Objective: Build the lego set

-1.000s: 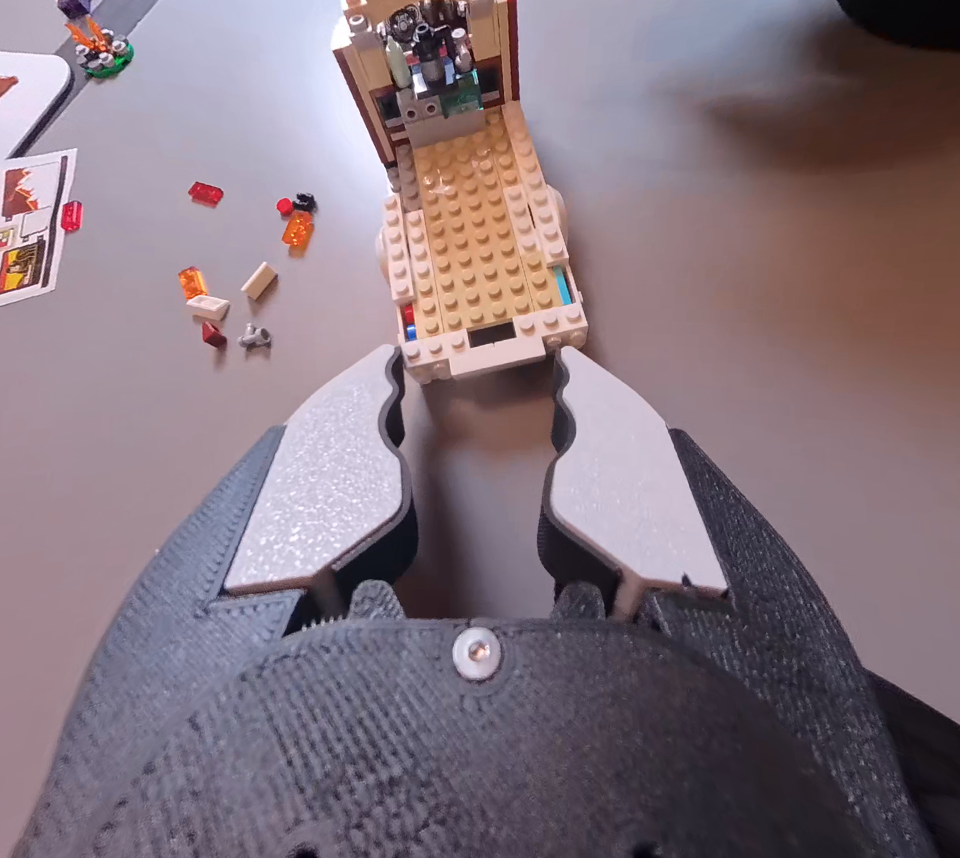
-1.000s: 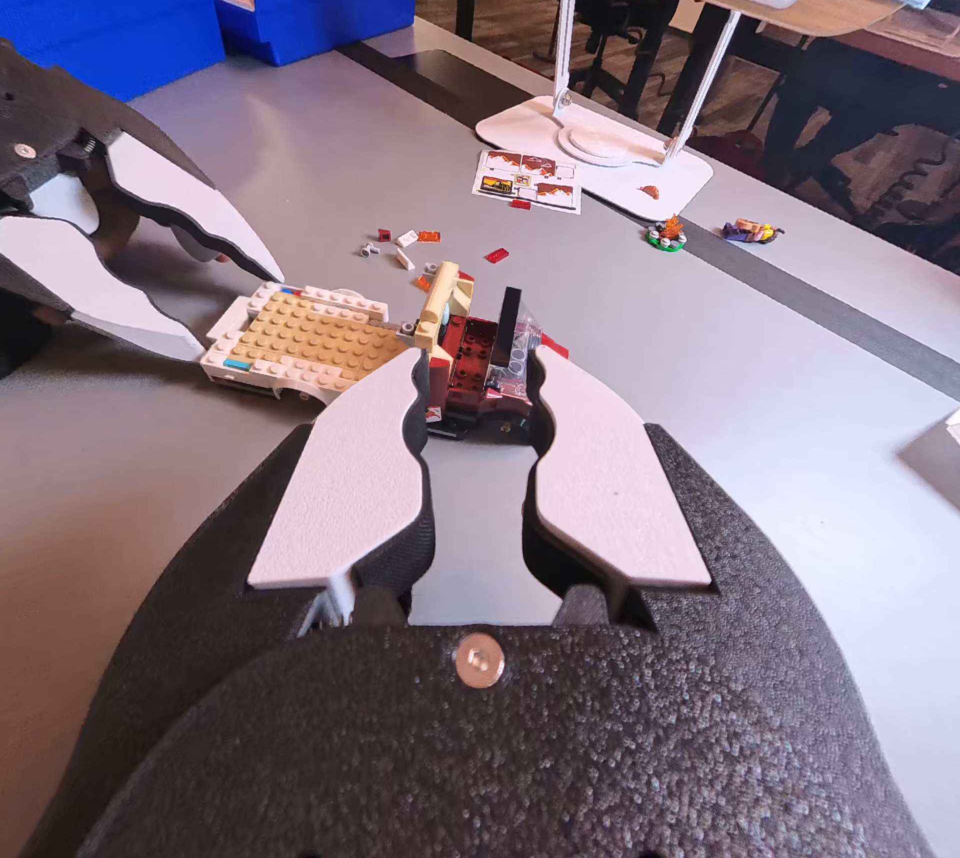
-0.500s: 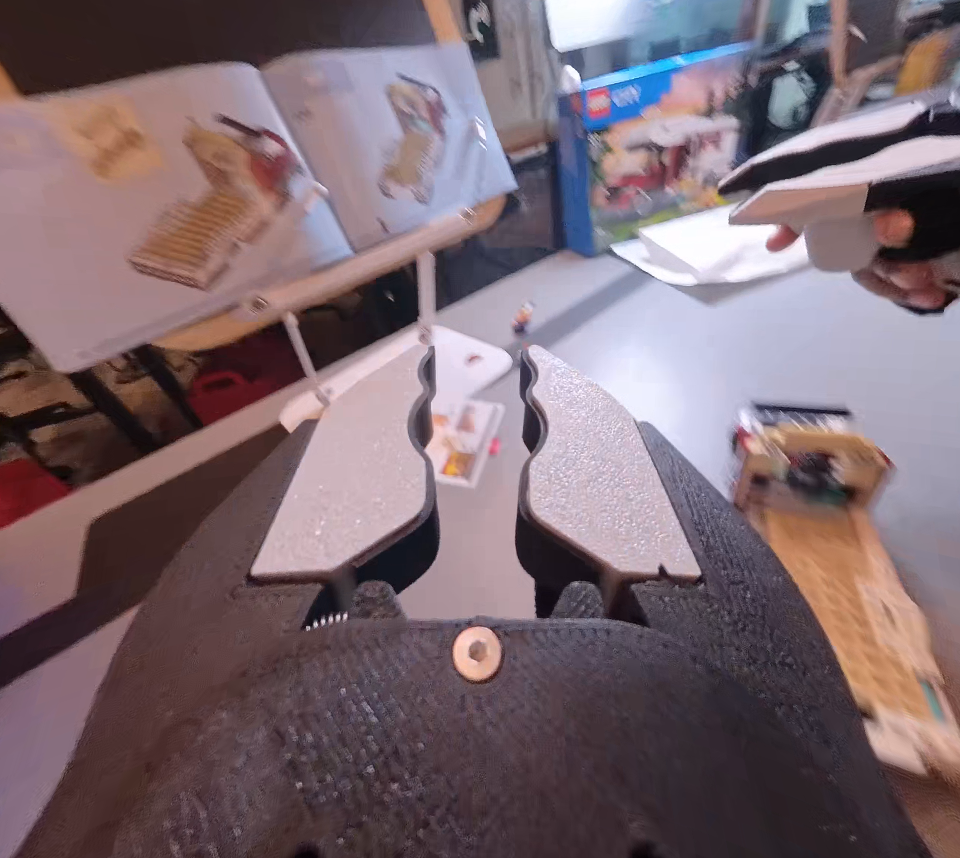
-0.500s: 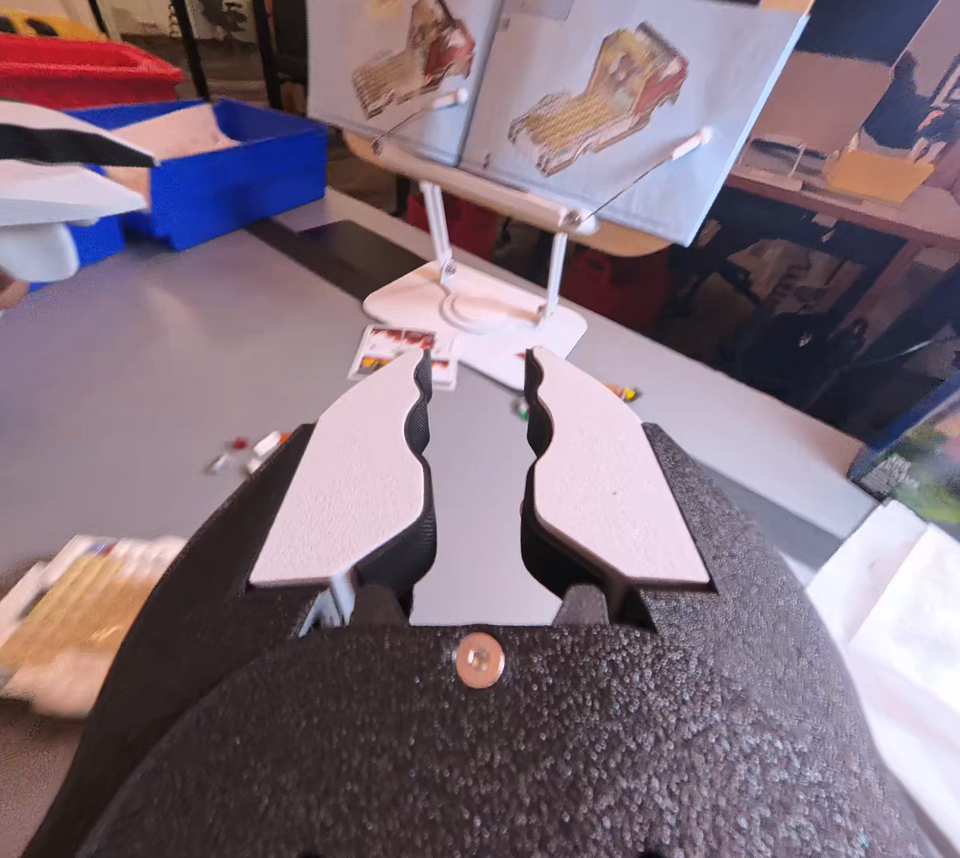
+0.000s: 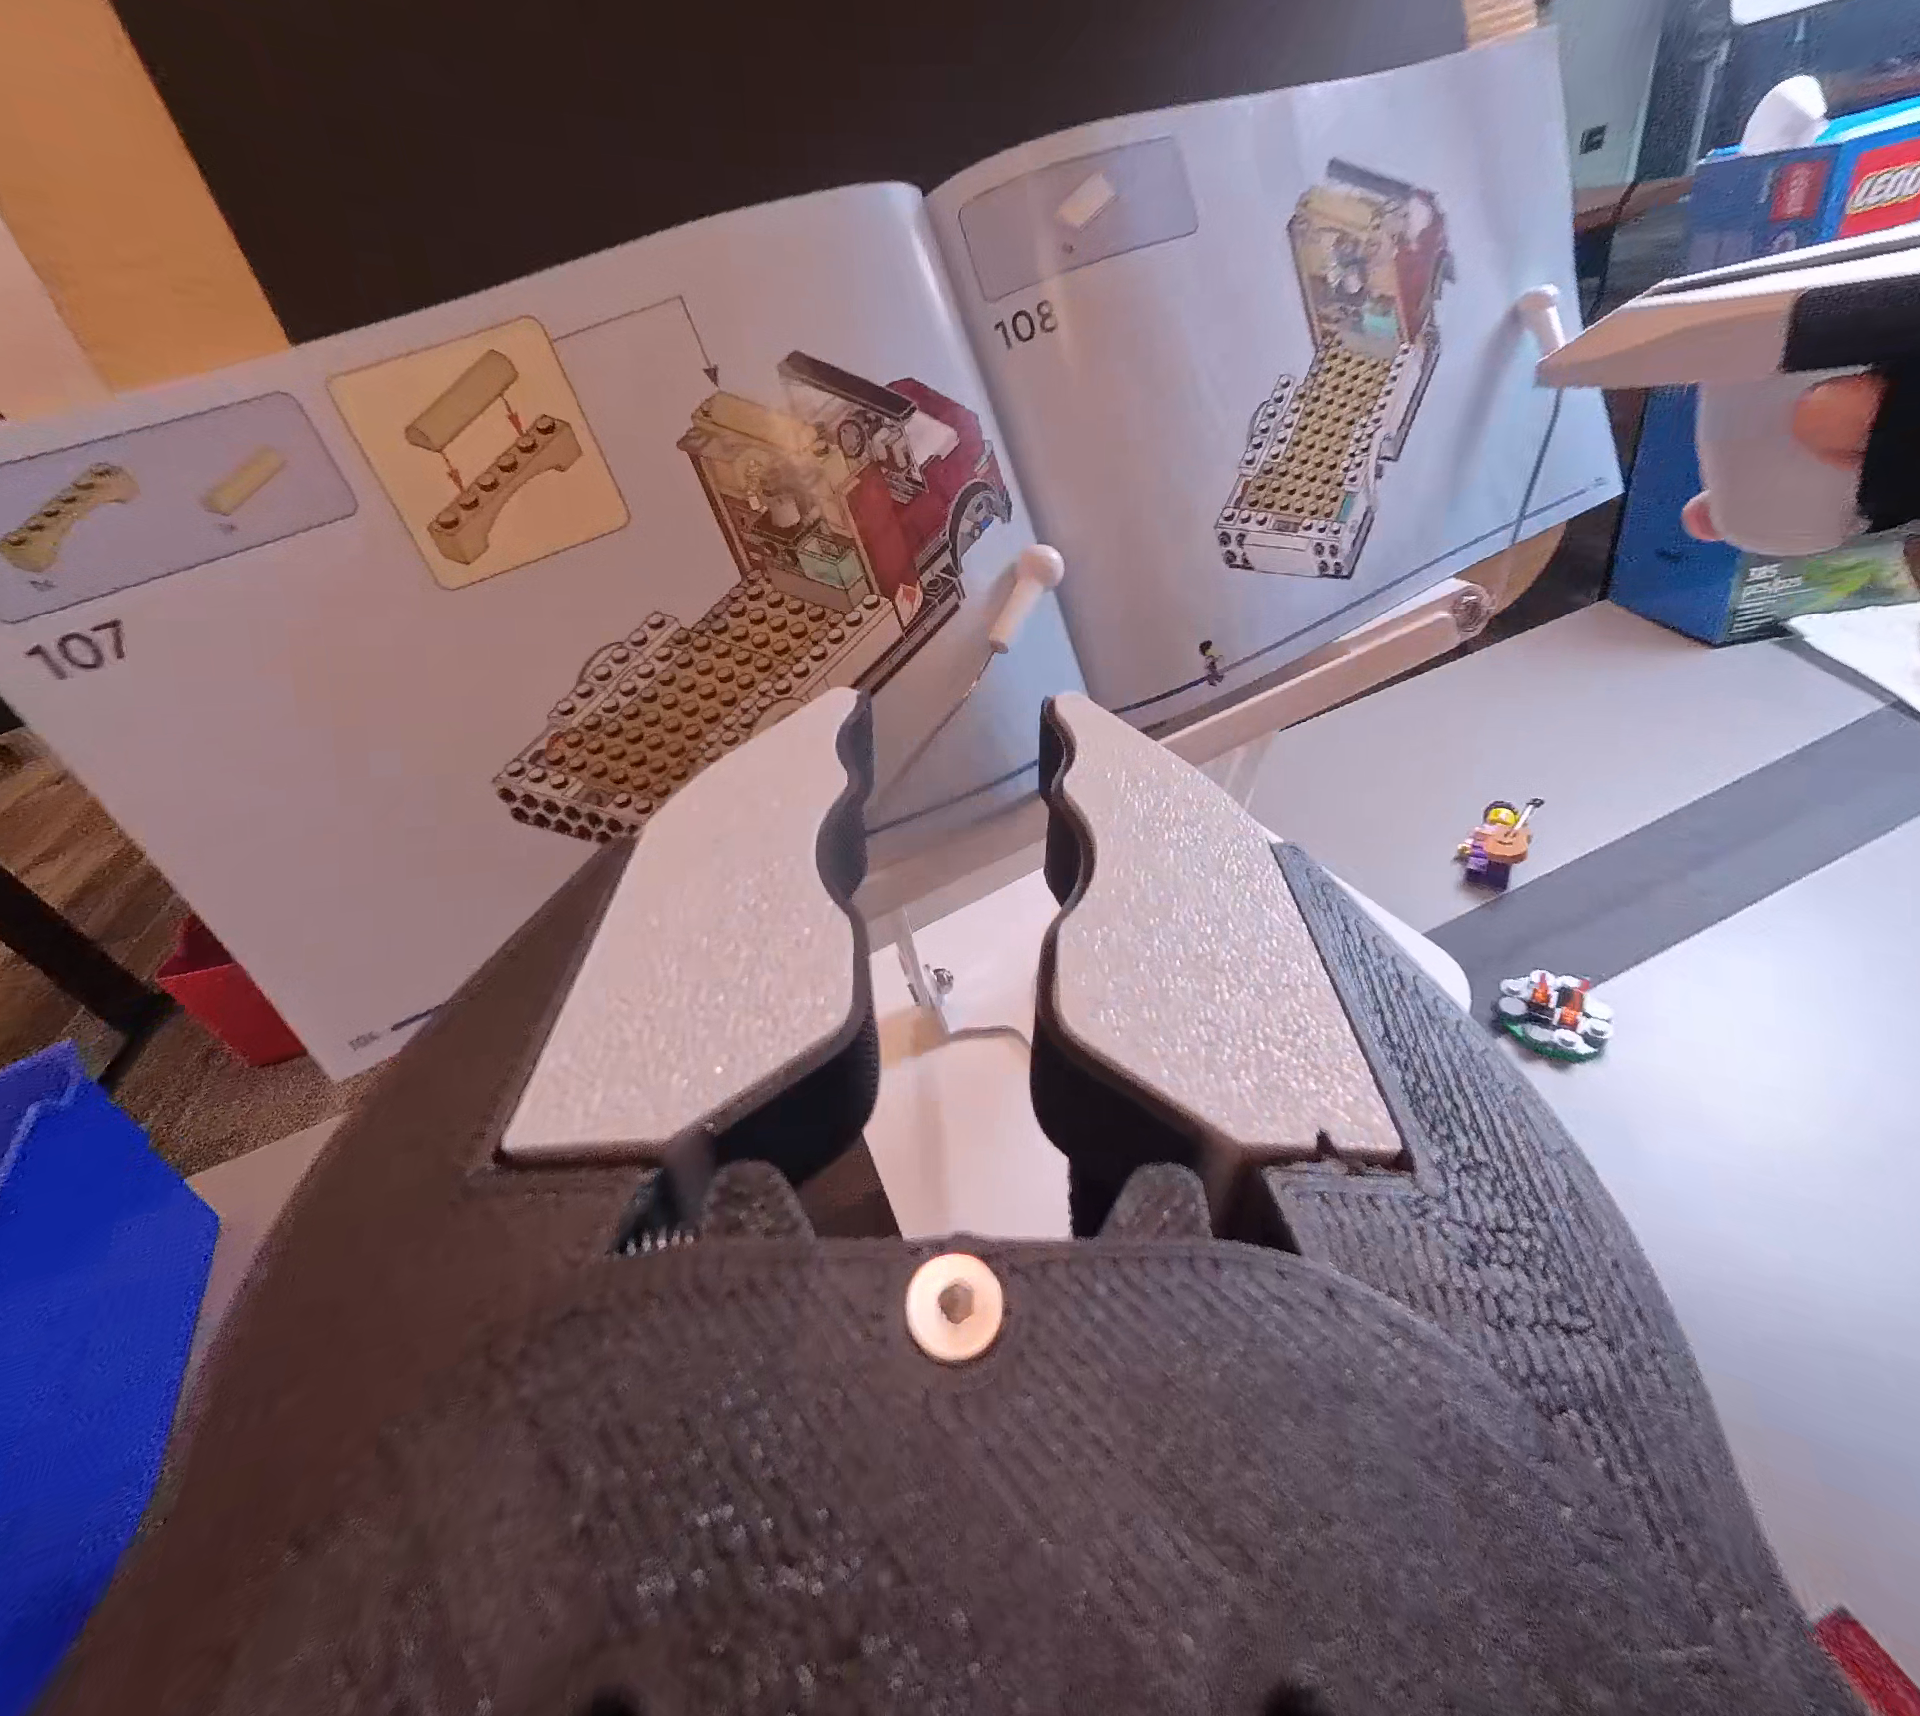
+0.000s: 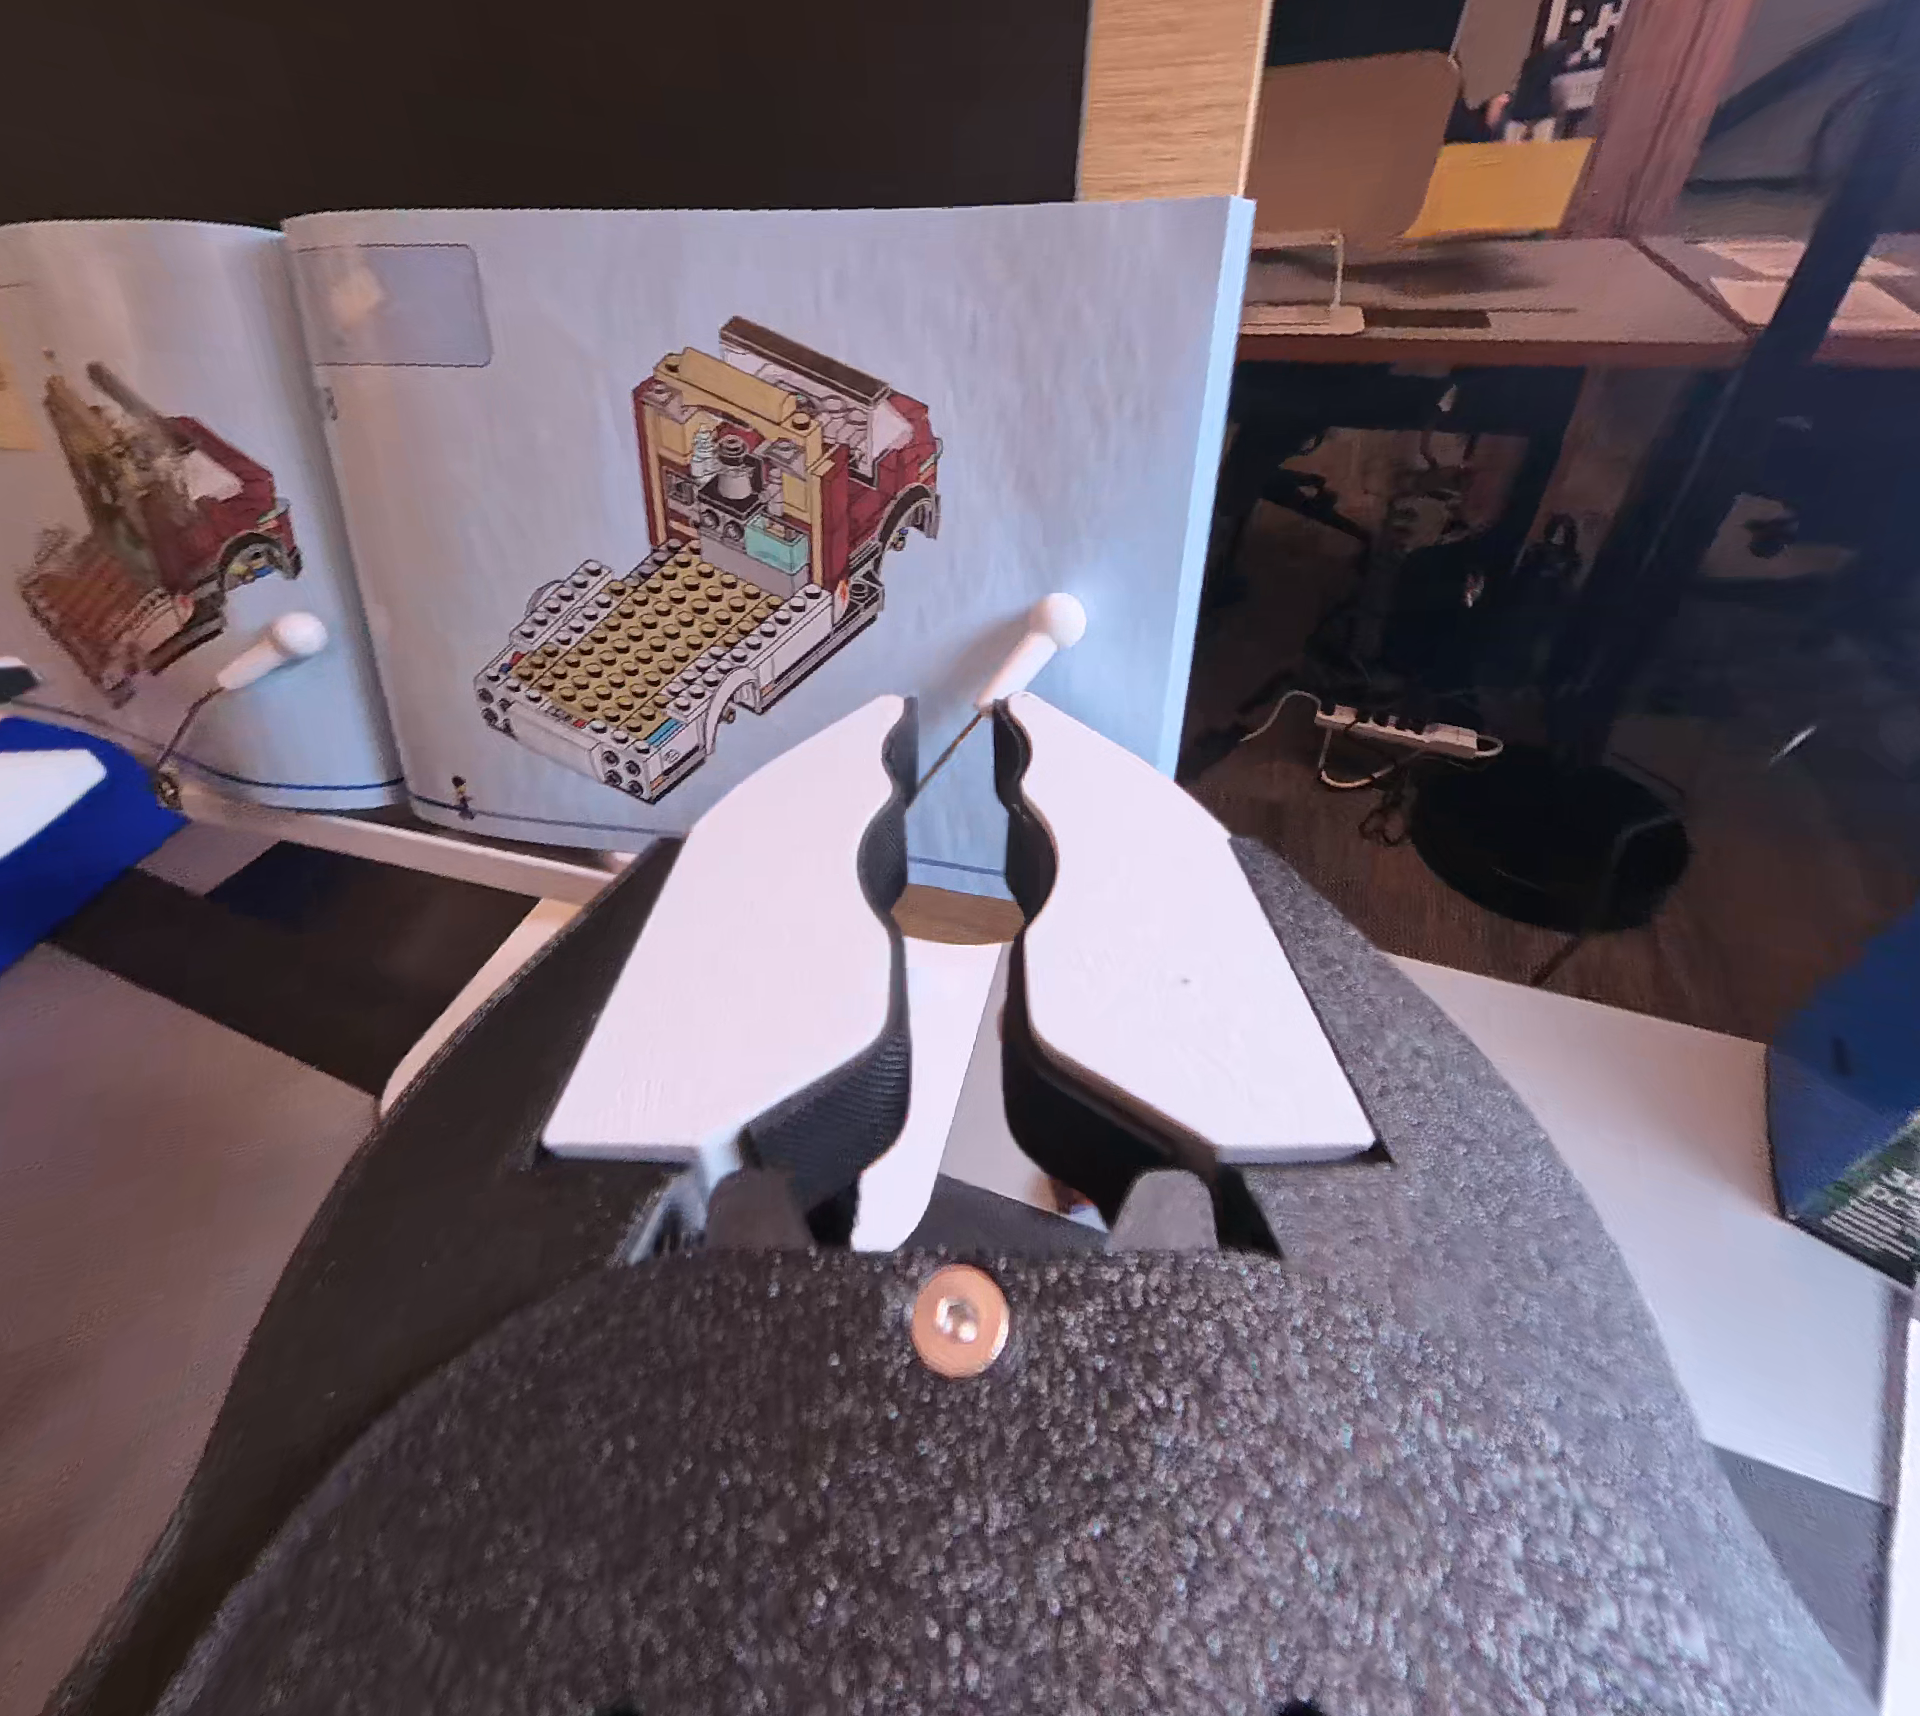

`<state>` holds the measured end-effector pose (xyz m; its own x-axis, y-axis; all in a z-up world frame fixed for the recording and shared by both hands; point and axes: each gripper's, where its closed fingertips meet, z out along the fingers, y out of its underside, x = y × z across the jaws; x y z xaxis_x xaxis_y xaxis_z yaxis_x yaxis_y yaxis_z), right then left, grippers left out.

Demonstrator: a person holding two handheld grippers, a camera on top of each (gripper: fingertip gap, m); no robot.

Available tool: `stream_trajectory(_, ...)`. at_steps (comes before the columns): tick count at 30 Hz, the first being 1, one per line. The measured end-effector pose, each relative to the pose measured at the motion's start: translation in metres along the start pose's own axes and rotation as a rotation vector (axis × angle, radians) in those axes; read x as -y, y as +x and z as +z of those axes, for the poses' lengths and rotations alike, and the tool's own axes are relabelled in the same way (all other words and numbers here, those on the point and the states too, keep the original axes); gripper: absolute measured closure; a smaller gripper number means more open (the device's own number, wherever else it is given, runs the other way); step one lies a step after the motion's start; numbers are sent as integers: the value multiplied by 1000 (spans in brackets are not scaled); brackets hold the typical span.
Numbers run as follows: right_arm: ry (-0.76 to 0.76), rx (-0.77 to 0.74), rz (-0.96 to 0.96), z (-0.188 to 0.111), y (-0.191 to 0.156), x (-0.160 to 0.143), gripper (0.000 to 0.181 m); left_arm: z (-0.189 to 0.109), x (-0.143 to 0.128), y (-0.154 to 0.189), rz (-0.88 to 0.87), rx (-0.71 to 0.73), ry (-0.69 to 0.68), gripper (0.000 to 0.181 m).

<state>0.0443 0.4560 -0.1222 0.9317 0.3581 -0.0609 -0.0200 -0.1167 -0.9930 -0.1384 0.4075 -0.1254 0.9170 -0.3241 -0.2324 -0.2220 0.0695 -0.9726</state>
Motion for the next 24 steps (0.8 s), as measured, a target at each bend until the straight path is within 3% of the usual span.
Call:
stream_trajectory(3, 5, -10, 9, 1, 7, 0, 181, 16, -6, -3, 30, 0, -34, 151)
stream_trajectory(12, -15, -18, -11, 2, 8, -11, 181, 25, -22, -6, 58, 3, -59, 156)
stream_trajectory(17, 5, -22, 38, -5, 9, -8, 158, 23, -26, -6, 79, -12, -74, 156)
stream_trajectory(21, -11, 46, 37, -4, -3, -9, 153, 24, -27, -7, 76, -19, -79, 158)
stream_trajectory(24, -38, 44, 27, 5, -4, -9, 170, 25, -27, -9, 79, -13, -84, 162)
